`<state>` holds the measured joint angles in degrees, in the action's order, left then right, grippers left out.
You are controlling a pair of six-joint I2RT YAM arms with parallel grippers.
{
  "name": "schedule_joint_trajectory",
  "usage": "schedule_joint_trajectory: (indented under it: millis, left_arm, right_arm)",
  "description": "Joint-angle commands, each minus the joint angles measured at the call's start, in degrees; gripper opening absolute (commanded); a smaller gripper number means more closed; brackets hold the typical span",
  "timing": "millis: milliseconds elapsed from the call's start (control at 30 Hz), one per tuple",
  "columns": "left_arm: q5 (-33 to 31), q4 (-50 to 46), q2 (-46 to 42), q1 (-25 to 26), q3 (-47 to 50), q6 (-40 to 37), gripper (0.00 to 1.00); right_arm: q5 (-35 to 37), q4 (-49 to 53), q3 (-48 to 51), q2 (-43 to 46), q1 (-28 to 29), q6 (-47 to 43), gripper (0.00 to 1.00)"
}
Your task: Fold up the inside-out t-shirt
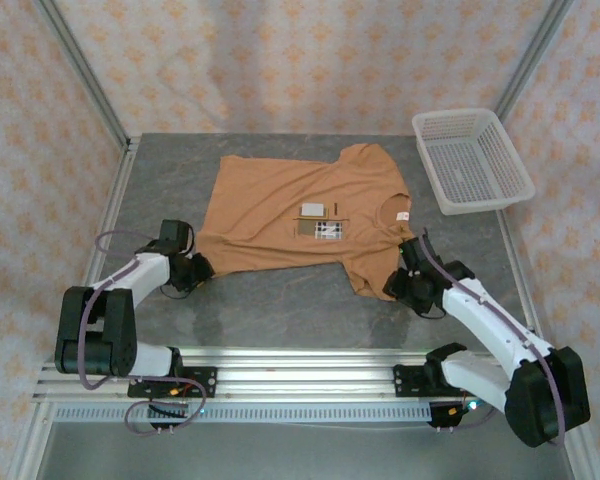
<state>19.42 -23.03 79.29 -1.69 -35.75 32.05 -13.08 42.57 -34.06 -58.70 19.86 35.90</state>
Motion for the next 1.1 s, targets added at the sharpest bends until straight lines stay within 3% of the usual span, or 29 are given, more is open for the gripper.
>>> schedule_joint_trajectory:
  millis: [0, 133, 367, 500, 567, 633, 733, 900, 1067]
  left_arm:
    - [-2.47, 1.84, 0.13, -0.42, 0.42, 0.03, 0.18]
    - [-2.28, 0.87, -0.61, -0.42, -0.84, 0.11, 0.06]
    - [-2.45, -1.44, -2.60, -0.42, -2.49, -0.24, 0.03]
    - [-2.81, -2.20, -3.75, -0.50, -2.62, -0.51, 0.02]
    - [-2.81, -2.46, -4.13, -0.59, -2.66, -0.50, 0.00]
    - [-2.64, -2.62, -4.36, -0.68, -2.66, -0.50, 0.00]
    - [-2.54, -3.39, -4.99, -0.77, -3.16, -0.59, 0.00]
    - [-2.62, -6.87, -8.16, -1.11, -6.35, -0.85, 0.00]
    - [-4.55, -12.91, -11.96, -2.25, -14.34, -2.56, 0.00]
  right_arm:
    - [-1.93, -2.03, 2.66, 0.71, 0.69, 2.47, 0.52]
    - [-2.69, -6.01, 4.55, -0.21, 1.03, 3.80, 0.50]
    - [-2.12, -12.44, 5.97, -3.16, 0.98, 5.06, 0.48]
    - [-4.35, -18.11, 8.17, -6.10, 0.98, 7.15, 0.41]
    - [-3.97, -20.20, 9.13, -7.30, 1.02, 7.74, 0.32]
    - [-3.24, -20.21, 9.13, -7.47, 0.99, 7.70, 0.16]
    - [-2.18, -17.87, 8.04, -5.52, 0.97, 7.11, 0.00]
    - [1.55, -6.94, 0.22, 1.44, 0.62, 3.10, 0.00]
    - [7.67, 6.94, -15.41, 7.41, -2.93, -3.47, 0.00]
